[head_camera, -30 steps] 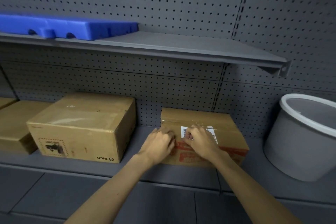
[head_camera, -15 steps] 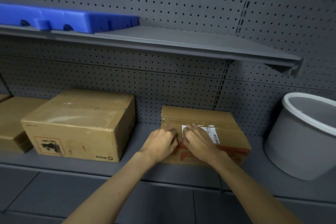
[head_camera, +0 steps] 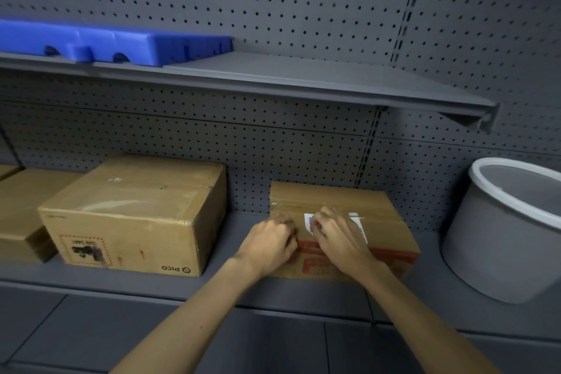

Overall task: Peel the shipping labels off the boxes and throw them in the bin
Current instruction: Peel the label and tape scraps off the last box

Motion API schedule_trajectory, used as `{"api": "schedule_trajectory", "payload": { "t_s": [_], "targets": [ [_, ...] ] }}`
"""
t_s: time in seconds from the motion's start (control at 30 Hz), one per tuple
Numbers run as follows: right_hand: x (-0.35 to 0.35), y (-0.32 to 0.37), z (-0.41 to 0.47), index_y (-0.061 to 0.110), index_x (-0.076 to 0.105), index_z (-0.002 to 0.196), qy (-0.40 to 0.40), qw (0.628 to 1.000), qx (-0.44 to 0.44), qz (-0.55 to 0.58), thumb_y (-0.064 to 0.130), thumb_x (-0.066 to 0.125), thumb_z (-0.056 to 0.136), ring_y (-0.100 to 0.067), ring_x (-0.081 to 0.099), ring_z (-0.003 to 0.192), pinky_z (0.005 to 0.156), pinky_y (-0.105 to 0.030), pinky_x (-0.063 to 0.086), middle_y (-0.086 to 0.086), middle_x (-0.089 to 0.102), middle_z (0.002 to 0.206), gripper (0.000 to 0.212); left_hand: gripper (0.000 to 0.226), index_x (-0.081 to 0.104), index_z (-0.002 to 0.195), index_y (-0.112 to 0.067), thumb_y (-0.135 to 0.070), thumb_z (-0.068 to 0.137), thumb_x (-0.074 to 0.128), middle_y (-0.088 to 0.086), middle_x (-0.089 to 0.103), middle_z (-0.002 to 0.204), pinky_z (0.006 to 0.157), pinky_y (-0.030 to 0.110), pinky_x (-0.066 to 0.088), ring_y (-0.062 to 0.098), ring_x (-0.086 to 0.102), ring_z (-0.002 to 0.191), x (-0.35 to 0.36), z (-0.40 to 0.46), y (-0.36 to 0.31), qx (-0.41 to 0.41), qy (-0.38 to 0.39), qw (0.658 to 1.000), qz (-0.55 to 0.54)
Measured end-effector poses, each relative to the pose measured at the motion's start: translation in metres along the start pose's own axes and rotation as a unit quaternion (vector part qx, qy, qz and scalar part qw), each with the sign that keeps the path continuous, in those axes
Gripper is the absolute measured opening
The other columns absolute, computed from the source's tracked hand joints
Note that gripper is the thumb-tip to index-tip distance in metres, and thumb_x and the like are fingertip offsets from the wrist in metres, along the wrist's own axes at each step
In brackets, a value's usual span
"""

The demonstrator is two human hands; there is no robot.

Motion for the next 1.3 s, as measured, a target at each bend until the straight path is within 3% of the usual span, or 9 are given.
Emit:
{"api": "schedule_trajectory", "payload": {
  "t_s": [0.2, 0.37, 0.57, 0.73, 0.97, 1.03, 1.1, 1.17, 1.3],
  "targets": [
    [0.006, 0.005, -0.003, 0.009, 0.066, 0.095, 0.019, 1.000, -0.007, -0.020, 0.021, 0.051, 0.094, -0.023, 0.056, 0.099, 0.080, -0.034, 0.046, -0.003, 0.062, 0.100, 0.019, 0.023, 0.063, 0.097, -0.009, -0.026, 0.094, 0.048, 0.005, 0.057, 0.112, 0.079, 0.039, 0.047, 0.026, 0.057, 0.098, 0.001, -0.001, 0.001, -0.001, -0.002, 1.000, -0.001],
    [0.008, 0.008, -0.006, 0.008, 0.068, 0.087, 0.015, 0.999, 0.009, -0.050, 0.015, 0.064, 0.087, -0.026, 0.061, 0.089, 0.073, -0.036, 0.049, -0.006, 0.066, 0.092, 0.009, 0.023, 0.062, 0.099, -0.010, -0.027, 0.094, 0.048, 0.004, 0.056, 0.114, 0.081, 0.037, 0.046, 0.025, 0.056, 0.101, 0.001, -0.001, 0.001, -0.002, 0.001, 1.000, 0.001],
    [0.015, 0.007, -0.004, 0.007, 0.064, 0.093, 0.029, 0.999, 0.021, -0.021, 0.009, 0.048, 0.095, -0.025, 0.056, 0.096, 0.078, -0.035, 0.047, -0.007, 0.059, 0.100, 0.017, 0.023, 0.062, 0.098, -0.010, -0.028, 0.094, 0.048, 0.003, 0.057, 0.113, 0.080, 0.035, 0.045, 0.024, 0.057, 0.100, 0.001, 0.000, 0.000, -0.004, -0.006, 1.000, 0.002],
    [0.018, 0.007, -0.002, 0.007, 0.061, 0.099, 0.065, 0.997, 0.029, -0.024, 0.002, 0.050, 0.091, -0.026, 0.052, 0.103, 0.082, -0.033, 0.043, -0.008, 0.057, 0.106, 0.016, 0.024, 0.062, 0.099, -0.011, -0.029, 0.095, 0.047, 0.002, 0.056, 0.115, 0.081, 0.035, 0.045, 0.023, 0.055, 0.102, -0.001, 0.000, 0.000, -0.003, -0.006, 1.000, 0.007],
    [-0.013, -0.017, 0.010, 0.012, 0.061, 0.085, -0.015, 0.995, 0.079, -0.055, 0.012, 0.046, 0.097, -0.019, 0.055, 0.085, 0.061, -0.028, 0.038, 0.000, 0.056, 0.095, 0.018, 0.025, 0.062, 0.103, -0.012, -0.030, 0.095, 0.046, 0.001, 0.054, 0.117, 0.081, 0.036, 0.045, 0.023, 0.055, 0.104, -0.001, -0.002, 0.000, -0.006, 0.003, 1.000, 0.002],
    [-0.008, -0.011, 0.005, 0.013, 0.064, 0.078, -0.005, 0.994, 0.059, -0.097, 0.008, 0.064, 0.086, -0.017, 0.056, 0.071, 0.056, -0.026, 0.042, 0.000, 0.059, 0.085, 0.009, 0.025, 0.061, 0.104, -0.011, -0.029, 0.095, 0.046, 0.002, 0.055, 0.118, 0.081, 0.035, 0.045, 0.023, 0.055, 0.104, 0.000, 0.000, -0.001, -0.009, 0.004, 1.000, 0.006],
    [-0.001, -0.004, -0.001, 0.014, 0.065, 0.066, 0.008, 0.990, 0.032, -0.135, 0.001, 0.082, 0.060, -0.016, 0.054, 0.059, 0.050, -0.025, 0.038, 0.001, 0.057, 0.071, 0.022, 0.025, 0.061, 0.103, -0.011, -0.030, 0.095, 0.046, 0.003, 0.056, 0.118, 0.081, 0.037, 0.045, 0.024, 0.056, 0.103, 0.000, 0.000, 0.000, -0.007, 0.006, 1.000, 0.010],
    [0.002, -0.005, -0.003, 0.012, 0.065, 0.062, -0.002, 0.986, 0.017, -0.164, -0.004, 0.084, 0.047, -0.017, 0.054, 0.056, 0.049, -0.026, 0.040, 0.000, 0.056, 0.066, 0.029, 0.025, 0.061, 0.103, -0.011, -0.030, 0.094, 0.046, 0.002, 0.055, 0.119, 0.081, 0.038, 0.047, 0.025, 0.057, 0.102, 0.001, 0.000, 0.000, -0.006, 0.009, 1.000, 0.010],
    [0.004, -0.012, -0.005, 0.012, 0.062, 0.060, -0.001, 0.986, 0.016, -0.165, -0.005, 0.081, 0.049, -0.018, 0.054, 0.057, 0.049, -0.027, 0.042, -0.002, 0.056, 0.066, 0.028, 0.026, 0.062, 0.104, -0.011, -0.030, 0.095, 0.046, 0.002, 0.054, 0.120, 0.080, 0.037, 0.045, 0.024, 0.056, 0.102, 0.000, -0.002, -0.001, -0.004, 0.007, 1.000, 0.010]
  ]
}}
Point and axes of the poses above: each hand's wrist, its own z-axis towards the middle knuckle, its own x-axis out of the palm, y = z × x, the point moved 3 cm from there along z, towards the middle knuckle
